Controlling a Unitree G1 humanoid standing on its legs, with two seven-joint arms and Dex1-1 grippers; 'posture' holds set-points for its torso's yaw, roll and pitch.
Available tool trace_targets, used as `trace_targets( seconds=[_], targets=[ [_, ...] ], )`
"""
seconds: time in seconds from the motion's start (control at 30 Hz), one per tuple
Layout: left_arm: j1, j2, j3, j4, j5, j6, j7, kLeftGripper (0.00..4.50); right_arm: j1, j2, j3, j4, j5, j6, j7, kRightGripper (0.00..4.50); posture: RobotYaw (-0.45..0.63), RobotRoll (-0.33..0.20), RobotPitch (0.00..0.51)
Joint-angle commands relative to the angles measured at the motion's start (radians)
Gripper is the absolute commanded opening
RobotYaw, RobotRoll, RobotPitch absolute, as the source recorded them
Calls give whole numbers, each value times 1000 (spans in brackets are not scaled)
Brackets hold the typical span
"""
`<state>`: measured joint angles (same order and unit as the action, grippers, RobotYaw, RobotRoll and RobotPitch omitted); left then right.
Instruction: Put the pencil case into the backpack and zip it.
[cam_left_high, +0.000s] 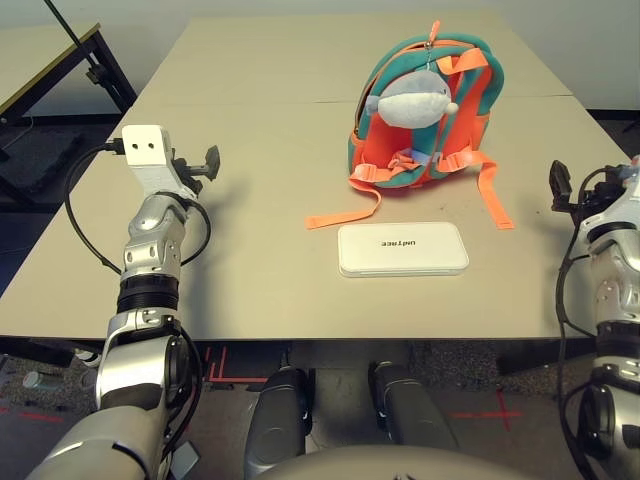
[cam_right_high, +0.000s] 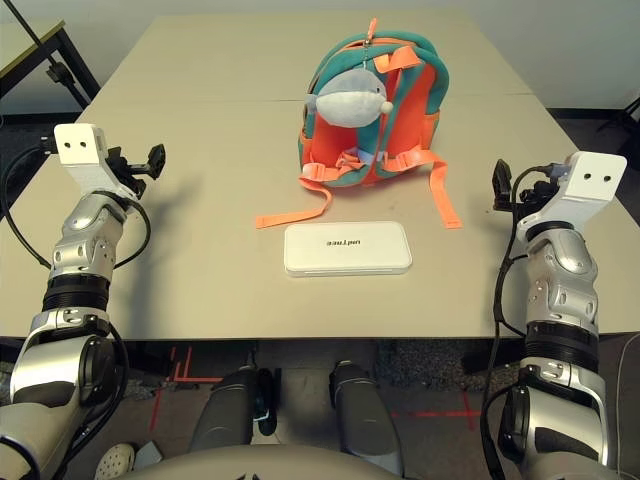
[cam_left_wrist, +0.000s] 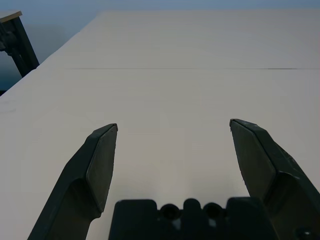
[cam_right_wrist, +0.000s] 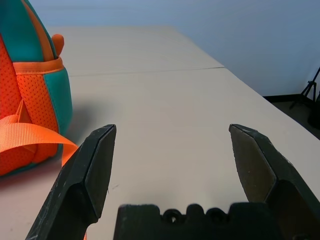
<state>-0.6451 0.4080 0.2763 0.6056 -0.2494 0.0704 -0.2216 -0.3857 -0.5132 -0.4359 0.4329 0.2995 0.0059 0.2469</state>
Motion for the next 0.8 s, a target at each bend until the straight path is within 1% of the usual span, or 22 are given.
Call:
trace_targets(
  seconds=[0.03, 0.2, 0.37, 0.47, 0.53, 0.63, 0.77, 0.8],
  targets=[
    [17, -3, 3, 10, 10, -3, 3, 4500, -10, -8, 3, 19, -10, -10, 2, 4466, -196, 0, 125],
    [20, 0, 2, -1, 6, 7, -7, 4500, -14, -3, 11, 12, -15, -4, 6, 4466, -186, 0, 126],
    [5, -12, -3, -40, -16, 48, -26, 4500, -29, -21, 12, 37, -17, -6, 22, 4466, -176, 0, 125],
    [2, -18, -10, -109, -48, 114, -59, 4500, -37, -29, 14, 58, -20, -12, 30, 4466, -157, 0, 117],
    [7, -19, -7, -179, -92, 196, -92, 4500, -41, -37, 21, 66, -25, -18, 40, 4466, -152, 0, 113],
    [14, -32, 24, -294, -238, 406, -148, 4500, -51, -50, 29, 77, -36, -30, 49, 4466, -152, 0, 114],
    [28, -19, 31, -435, -439, 729, -222, 4500, -57, -62, 40, 76, -44, -37, 67, 4466, -157, 0, 113],
    [31, -14, 27, -455, -475, 792, -237, 4500, -58, -61, 40, 76, -45, -37, 68, 4466, -157, 0, 113]
  ],
)
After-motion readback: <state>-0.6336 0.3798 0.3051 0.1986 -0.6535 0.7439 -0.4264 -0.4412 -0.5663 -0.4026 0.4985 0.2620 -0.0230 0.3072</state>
